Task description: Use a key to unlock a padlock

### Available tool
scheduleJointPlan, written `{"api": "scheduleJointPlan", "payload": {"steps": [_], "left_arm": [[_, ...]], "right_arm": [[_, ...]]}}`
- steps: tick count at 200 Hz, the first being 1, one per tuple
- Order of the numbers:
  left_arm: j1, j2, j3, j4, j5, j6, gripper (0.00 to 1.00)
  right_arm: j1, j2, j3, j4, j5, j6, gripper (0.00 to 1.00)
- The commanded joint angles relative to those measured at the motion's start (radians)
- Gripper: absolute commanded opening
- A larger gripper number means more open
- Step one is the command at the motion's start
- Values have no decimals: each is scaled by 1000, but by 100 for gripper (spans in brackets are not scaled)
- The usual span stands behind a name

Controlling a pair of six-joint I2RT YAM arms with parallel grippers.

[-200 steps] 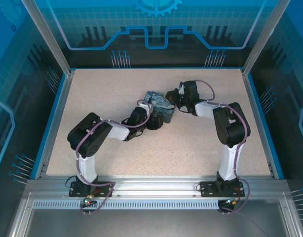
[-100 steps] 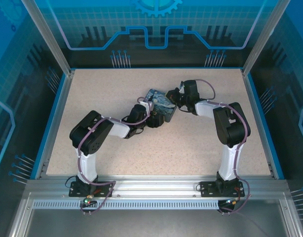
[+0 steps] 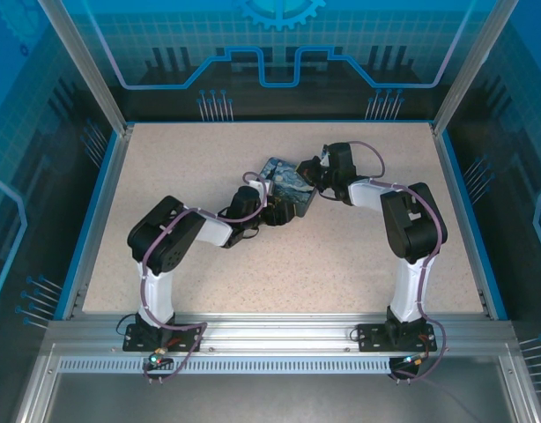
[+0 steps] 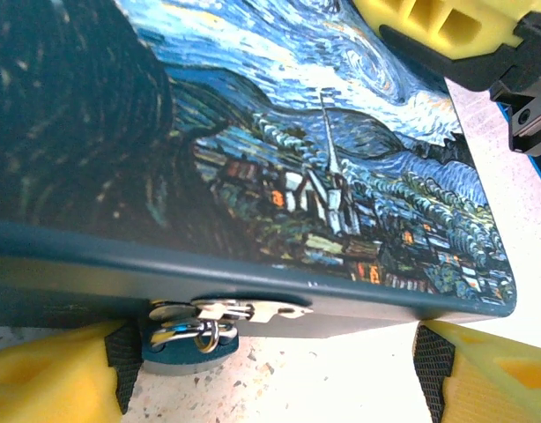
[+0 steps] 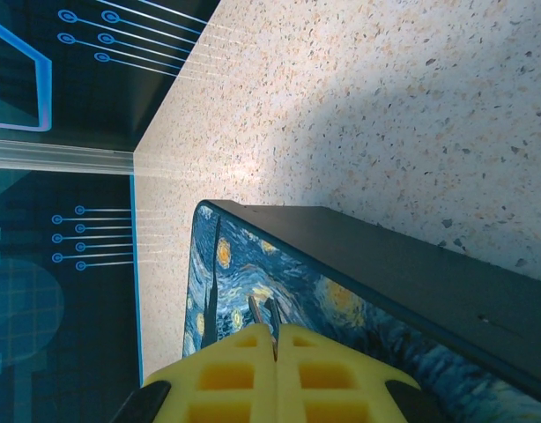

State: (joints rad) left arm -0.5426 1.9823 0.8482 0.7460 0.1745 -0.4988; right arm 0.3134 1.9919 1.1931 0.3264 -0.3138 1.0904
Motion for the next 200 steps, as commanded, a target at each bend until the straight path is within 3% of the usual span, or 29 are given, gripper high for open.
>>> {"api": "scheduleJointPlan", "payload": {"steps": [1,59,133,200], "left_arm": [[-20,64,-9,70,118,-53,81],[-21,29,-57,139,174,-116,81],[-24,97,-69,207,63,-161,81],[-26,118,-119,390,35,-277,71]], "right_arm": [[20,54,-18,-147,-28,-9,0],[19,61,-6,-159,-30,-11,0],[20,55,-5,-171,-27,-18,0],[19,57,-4,-173,-27,-20,0]]}}
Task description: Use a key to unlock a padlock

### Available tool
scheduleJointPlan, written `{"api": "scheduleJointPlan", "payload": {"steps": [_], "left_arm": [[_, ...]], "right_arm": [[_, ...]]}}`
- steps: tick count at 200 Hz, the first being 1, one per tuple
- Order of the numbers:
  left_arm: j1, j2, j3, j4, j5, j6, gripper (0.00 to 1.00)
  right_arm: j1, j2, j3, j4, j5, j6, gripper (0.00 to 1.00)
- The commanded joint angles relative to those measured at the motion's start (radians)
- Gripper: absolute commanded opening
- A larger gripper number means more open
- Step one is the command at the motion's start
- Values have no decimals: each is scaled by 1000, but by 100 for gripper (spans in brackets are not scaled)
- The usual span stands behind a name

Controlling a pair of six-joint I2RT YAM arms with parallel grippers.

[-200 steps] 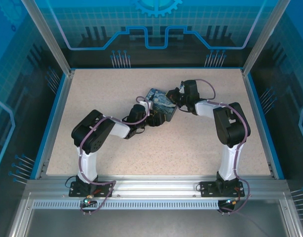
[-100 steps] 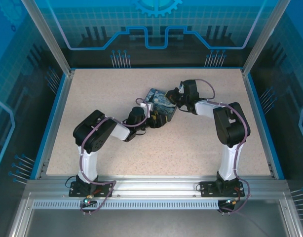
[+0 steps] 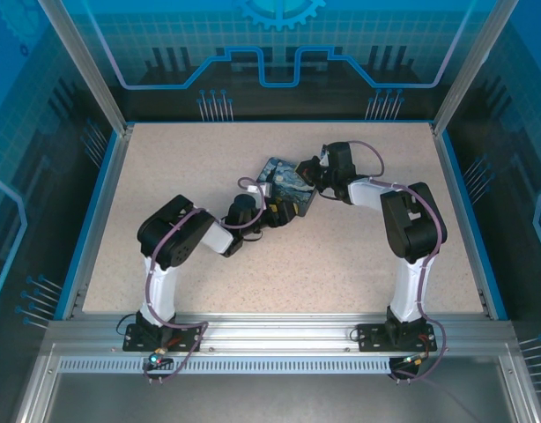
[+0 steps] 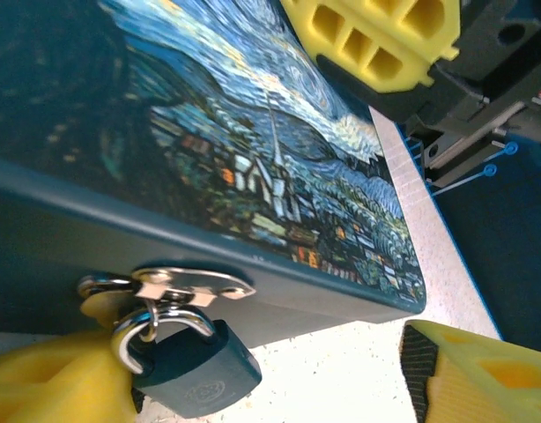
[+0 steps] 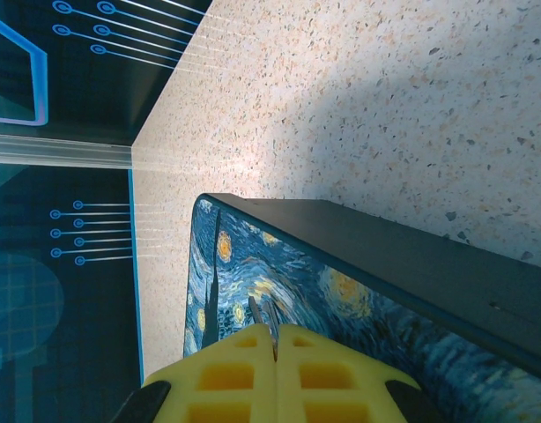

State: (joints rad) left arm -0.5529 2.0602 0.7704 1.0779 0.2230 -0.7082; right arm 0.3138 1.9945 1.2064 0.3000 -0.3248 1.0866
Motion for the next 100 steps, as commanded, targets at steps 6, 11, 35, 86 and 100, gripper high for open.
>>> {"api": "scheduleJointPlan", "payload": {"steps": [6,11,35,86,100], "left_arm": [[-16,44,-48,80,-17,-78,69],[-16,48,-56,98,-20,-88,68],[-16,62,-84,164,-34,-126,67],[-17,79,-95,184,-78,-157,63],[-19,79,-90,165,-100,-164,62]], "right_arm": [[19,54,-17,-148,-16,-16,0],[18,53,-18,-148,-16,-16,0],[19,53,-20,-149,-15,-17,0],[19,55,-24,-150,-12,-17,0],[19,58,-23,-150,-13,-17,0]]}}
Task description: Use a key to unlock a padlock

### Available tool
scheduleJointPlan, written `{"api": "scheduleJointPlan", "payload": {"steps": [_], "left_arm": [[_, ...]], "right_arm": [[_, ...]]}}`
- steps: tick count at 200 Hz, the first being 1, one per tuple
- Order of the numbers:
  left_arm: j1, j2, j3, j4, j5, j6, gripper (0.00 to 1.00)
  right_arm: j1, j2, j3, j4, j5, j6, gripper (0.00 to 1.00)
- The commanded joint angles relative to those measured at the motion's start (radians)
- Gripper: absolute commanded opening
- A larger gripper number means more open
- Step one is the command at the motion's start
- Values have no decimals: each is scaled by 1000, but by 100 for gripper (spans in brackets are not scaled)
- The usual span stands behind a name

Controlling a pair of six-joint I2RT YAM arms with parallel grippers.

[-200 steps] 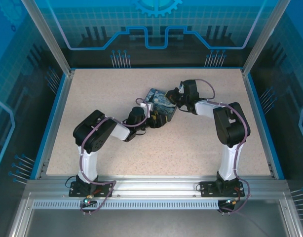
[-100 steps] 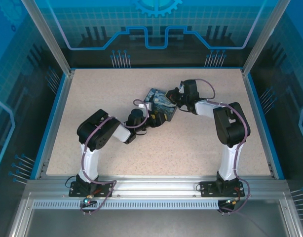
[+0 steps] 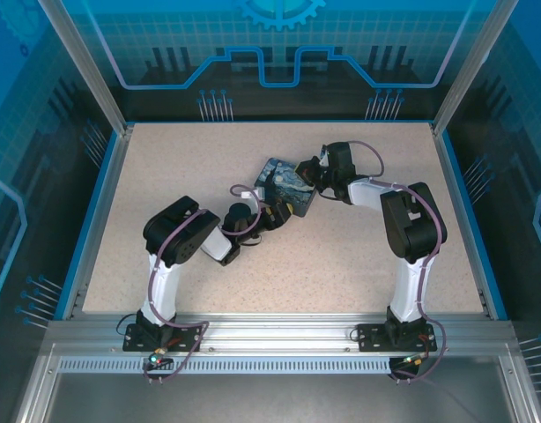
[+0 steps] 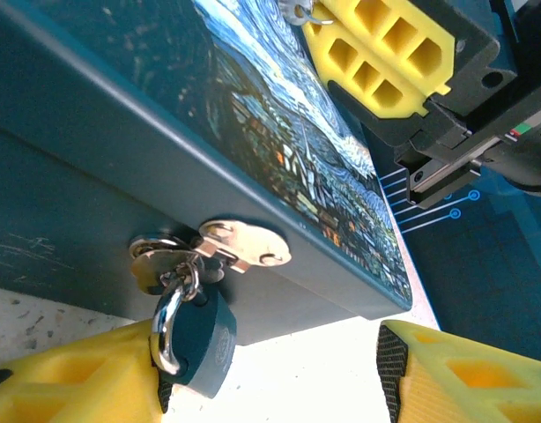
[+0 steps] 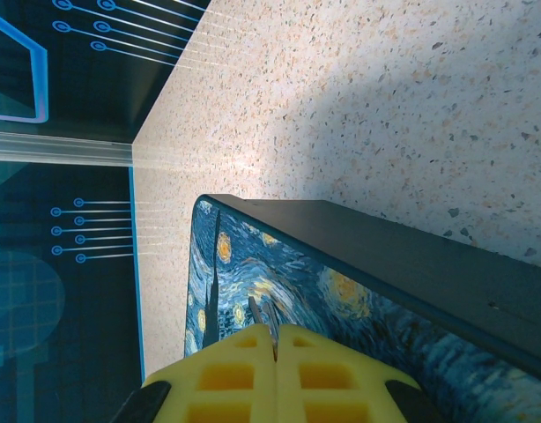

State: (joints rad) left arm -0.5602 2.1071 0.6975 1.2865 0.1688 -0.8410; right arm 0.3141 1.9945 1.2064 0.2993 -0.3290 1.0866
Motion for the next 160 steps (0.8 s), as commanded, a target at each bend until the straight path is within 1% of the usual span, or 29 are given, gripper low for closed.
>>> {"api": "scheduleJointPlan", "payload": {"steps": [1,29,74,97,121,160], "left_arm": [[-11,32,-17,-45,-47,-32,62],[-23,32,1,-97,-84,-28,59],[-57,42,25,-132,-109,-18,54],[-70,44,24,-144,-138,-18,52],[-70,45,16,-145,-179,-24,48],[-70,48,18,-151,-236,-44,45]], "right_arm": [[20,57,-24,-148,-8,-17,0],[20,58,-24,-146,-8,-14,0],[20,62,-22,-145,-9,-11,0],[20,61,-22,-145,-11,-10,0],[20,63,-24,-143,-11,-10,0],[20,63,-25,-143,-12,-11,0]]}}
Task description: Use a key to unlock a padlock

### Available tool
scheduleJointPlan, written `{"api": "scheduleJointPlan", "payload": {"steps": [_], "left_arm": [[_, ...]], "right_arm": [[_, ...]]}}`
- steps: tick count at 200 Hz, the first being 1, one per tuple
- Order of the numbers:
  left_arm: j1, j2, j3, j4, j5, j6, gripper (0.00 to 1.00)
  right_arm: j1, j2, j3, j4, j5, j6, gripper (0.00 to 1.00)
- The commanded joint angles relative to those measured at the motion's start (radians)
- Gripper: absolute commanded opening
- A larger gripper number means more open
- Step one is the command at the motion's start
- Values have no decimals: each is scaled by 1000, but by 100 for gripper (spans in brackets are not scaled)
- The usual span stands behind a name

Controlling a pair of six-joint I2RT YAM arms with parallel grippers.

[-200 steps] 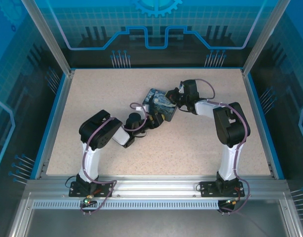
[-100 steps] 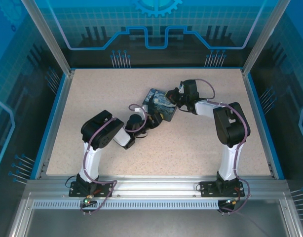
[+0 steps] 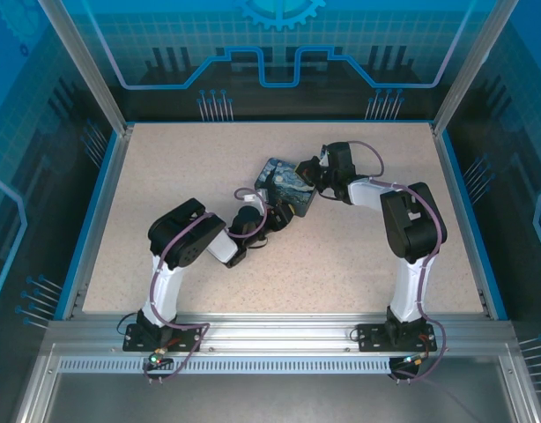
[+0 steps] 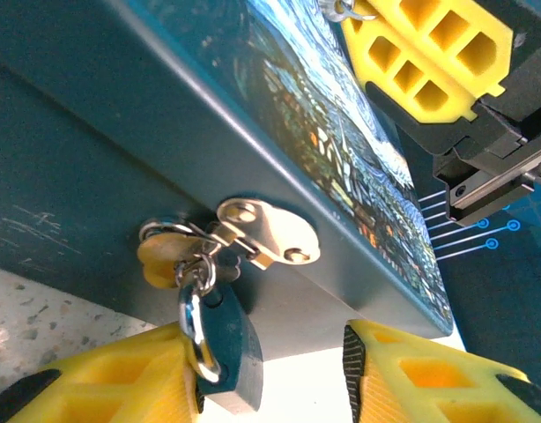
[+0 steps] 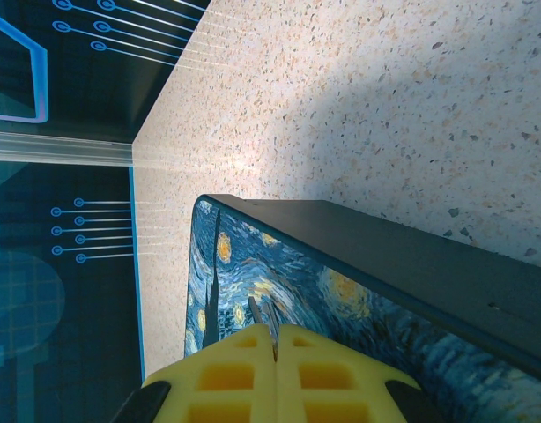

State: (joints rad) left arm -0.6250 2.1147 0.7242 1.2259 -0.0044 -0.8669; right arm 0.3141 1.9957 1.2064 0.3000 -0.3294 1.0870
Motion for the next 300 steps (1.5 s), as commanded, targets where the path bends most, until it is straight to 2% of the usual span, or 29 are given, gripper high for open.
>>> {"api": "scheduleJointPlan", "payload": {"steps": [1,110,242,261,300], "left_arm": [[-5,40,-8,-91,-64,-18,45],[7,73,-14,-5,-108,-79,41],[35,60,-48,51,-80,-89,24],[35,69,-38,45,-69,-89,25],[23,75,-16,2,-52,-76,36]], "right_arm": [[20,63,-25,-144,-11,-11,0],[19,64,-28,-142,-11,-9,0],[18,71,-27,-140,-11,-7,0],[19,70,-26,-140,-11,-6,0],[20,67,-28,-140,-10,-6,0]]}}
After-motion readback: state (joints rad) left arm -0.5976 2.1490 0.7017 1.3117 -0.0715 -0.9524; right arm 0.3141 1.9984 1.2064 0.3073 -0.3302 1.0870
